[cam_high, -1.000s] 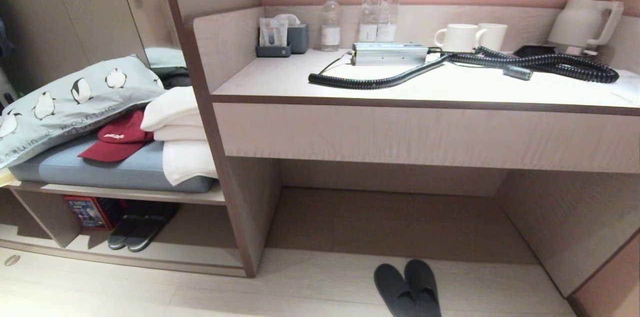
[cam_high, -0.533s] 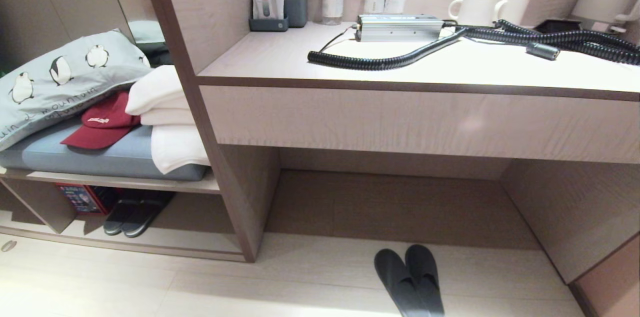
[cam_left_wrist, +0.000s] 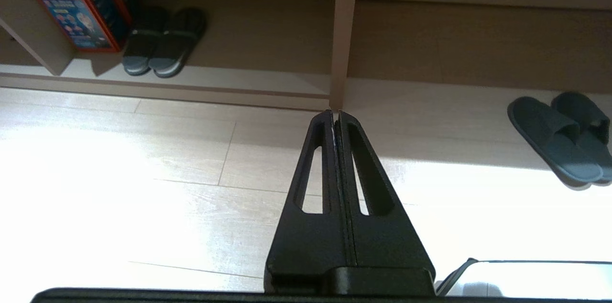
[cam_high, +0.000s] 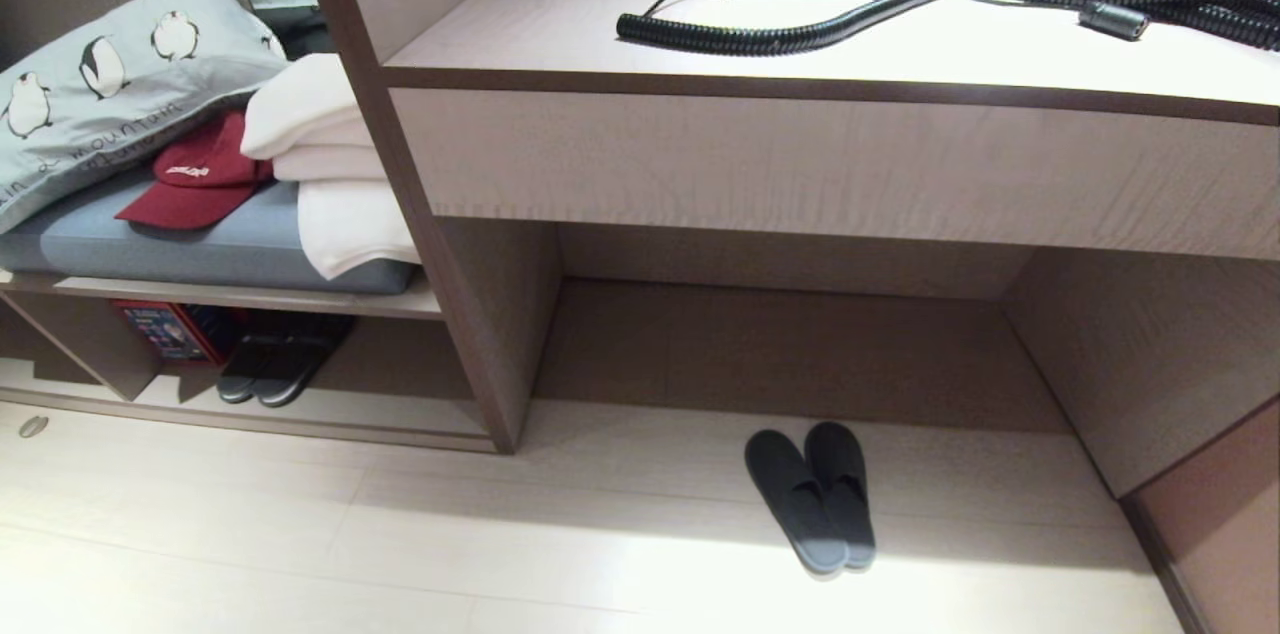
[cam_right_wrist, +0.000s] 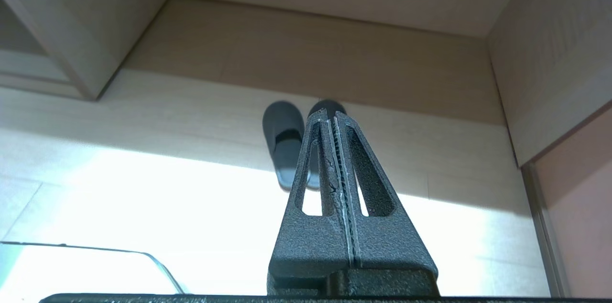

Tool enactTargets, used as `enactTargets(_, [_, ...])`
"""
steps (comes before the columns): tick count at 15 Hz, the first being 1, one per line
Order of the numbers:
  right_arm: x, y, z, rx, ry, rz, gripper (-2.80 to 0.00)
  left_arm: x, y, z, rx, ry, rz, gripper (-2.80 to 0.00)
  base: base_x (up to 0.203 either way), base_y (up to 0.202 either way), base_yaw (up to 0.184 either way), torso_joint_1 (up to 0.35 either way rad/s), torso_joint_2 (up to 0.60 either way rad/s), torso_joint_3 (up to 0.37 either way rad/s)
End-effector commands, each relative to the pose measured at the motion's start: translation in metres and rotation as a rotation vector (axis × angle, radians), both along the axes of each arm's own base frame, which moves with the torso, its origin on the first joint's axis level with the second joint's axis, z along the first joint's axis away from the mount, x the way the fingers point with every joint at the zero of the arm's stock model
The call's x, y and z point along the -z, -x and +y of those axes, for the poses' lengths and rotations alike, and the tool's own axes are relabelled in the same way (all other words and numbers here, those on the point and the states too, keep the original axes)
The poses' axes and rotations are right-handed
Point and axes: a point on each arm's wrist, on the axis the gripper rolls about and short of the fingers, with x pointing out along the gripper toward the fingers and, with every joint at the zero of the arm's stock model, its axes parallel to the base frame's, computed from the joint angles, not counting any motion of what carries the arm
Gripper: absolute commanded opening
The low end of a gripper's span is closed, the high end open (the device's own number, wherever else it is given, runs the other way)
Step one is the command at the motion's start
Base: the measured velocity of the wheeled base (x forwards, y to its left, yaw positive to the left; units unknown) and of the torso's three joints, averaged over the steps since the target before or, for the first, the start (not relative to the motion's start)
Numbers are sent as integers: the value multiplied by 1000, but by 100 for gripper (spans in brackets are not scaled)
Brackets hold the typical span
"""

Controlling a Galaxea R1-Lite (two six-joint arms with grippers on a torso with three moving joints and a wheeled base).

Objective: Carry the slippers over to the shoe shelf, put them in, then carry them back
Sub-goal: Pick up the slippers on the floor

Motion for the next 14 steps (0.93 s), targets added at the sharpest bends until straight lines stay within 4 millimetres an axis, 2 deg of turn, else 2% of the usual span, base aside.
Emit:
enactTargets(1, [0,0,0,-1,1,-1,-280,0,0,0,0,1,1,-280,0,0,0,-7,-2,-202])
enactTargets(14, [0,0,0,-1,1,-1,-280,0,0,0,0,4,3,-280,0,0,0,3,3,-200])
